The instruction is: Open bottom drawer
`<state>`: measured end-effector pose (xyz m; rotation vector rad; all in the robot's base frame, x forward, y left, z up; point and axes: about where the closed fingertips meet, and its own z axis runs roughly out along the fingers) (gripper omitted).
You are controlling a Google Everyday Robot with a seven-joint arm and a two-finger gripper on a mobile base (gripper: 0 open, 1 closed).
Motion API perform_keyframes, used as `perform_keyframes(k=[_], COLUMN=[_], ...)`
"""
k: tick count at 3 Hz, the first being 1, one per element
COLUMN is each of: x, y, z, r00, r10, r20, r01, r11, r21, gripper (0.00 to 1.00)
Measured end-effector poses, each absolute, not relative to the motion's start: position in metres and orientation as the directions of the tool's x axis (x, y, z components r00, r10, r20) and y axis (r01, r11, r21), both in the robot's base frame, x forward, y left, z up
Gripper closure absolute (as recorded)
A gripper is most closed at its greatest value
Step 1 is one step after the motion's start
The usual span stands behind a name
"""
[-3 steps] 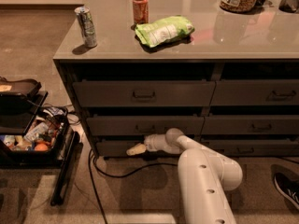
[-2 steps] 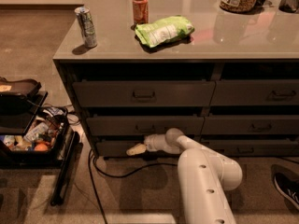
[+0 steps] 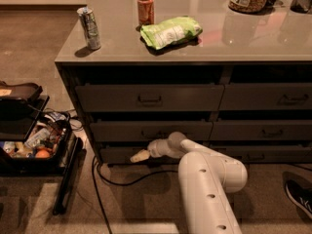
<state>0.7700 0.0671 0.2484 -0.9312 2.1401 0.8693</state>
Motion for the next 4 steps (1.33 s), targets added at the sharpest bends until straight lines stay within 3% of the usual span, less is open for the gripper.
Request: perform_keyframes(k=[2,4], x=[0.766,0.764], y=[0.080,0.080], z=[0.229,0.229], r00=[-0.599,-0.599], r10=[-0.380,-0.380], r20=[-0.704,-0.704], r01=[-0.779,-0.779], r11=[0.478,0.478], r21=[0.405,0.405], gripper=[0.00,0.42])
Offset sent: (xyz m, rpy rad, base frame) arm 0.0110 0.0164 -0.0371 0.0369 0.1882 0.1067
